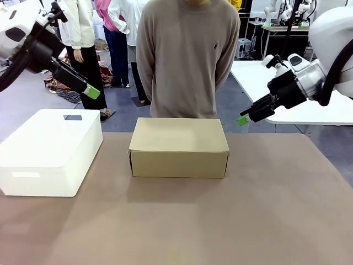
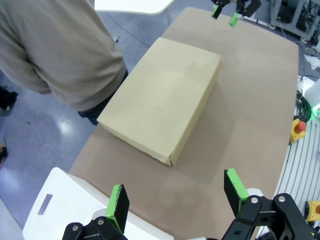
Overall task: Pack the shoes into the box.
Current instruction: Press down on the lid of the Shoes Box.
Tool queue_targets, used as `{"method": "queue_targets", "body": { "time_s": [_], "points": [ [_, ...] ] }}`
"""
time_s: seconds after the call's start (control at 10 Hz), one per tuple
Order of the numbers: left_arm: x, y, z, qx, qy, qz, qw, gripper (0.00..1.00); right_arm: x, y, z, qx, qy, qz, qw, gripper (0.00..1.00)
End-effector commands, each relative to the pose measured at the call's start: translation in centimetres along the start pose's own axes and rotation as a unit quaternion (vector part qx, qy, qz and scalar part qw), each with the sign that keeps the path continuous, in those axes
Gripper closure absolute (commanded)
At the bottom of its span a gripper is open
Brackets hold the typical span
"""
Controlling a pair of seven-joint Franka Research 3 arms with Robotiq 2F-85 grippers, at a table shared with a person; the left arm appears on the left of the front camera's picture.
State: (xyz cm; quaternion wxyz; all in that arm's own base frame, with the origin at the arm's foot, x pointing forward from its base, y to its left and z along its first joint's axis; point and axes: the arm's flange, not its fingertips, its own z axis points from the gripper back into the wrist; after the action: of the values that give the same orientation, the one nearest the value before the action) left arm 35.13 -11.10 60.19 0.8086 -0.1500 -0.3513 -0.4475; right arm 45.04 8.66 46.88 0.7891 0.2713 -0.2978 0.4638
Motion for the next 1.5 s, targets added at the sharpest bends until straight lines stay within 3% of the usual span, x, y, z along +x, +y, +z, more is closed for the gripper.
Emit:
{"method": "queue_targets", "body": {
  "time_s": [0.0, 0.1, 0.2, 0.5, 0.9, 1.0, 1.4],
  "points": [
    [1.5, -0.5, -0.4, -0.006, 0.008, 0.029, 1.000, 0.00, 0.3, 2.0, 0.6, -0.013, 0.047, -0.012, 0.999, 0.00],
    [1.9, -0.9, -0.4, 0.001, 0.020, 0.040, 0.999, 0.00, 0.3, 2.8, 1.0, -0.013, 0.060, -0.010, 0.998, 0.00],
    [2.0, -1.4, -0.5, 0.018, 0.032, 0.051, 0.998, 0.07, 0.3, 3.6, 1.3, -0.019, 0.072, -0.008, 0.997, 0.00],
    [2.4, -1.5, -2.4, 0.047, 0.034, 0.060, 0.997, 0.07, 1.1, 5.8, 2.7, -0.044, 0.096, -0.002, 0.994, 0.00],
    [4.0, -1.2, -7.3, 0.043, 0.031, 0.083, 0.995, 0.86, 2.3, 8.1, 4.7, -0.089, 0.114, 0.004, 0.989, 0.00],
    [4.6, -1.3, -8.2, 0.055, 0.035, 0.080, 0.995, 1.00, 2.7, 8.6, 5.3, -0.095, 0.112, 0.008, 0.989, 0.00],
    [5.4, -1.0, -11.0, 0.054, 0.044, 0.083, 0.994, 1.00, 2.6, 9.5, 5.9, -0.101, 0.102, 0.045, 0.989, 0.00]
  ]
}}
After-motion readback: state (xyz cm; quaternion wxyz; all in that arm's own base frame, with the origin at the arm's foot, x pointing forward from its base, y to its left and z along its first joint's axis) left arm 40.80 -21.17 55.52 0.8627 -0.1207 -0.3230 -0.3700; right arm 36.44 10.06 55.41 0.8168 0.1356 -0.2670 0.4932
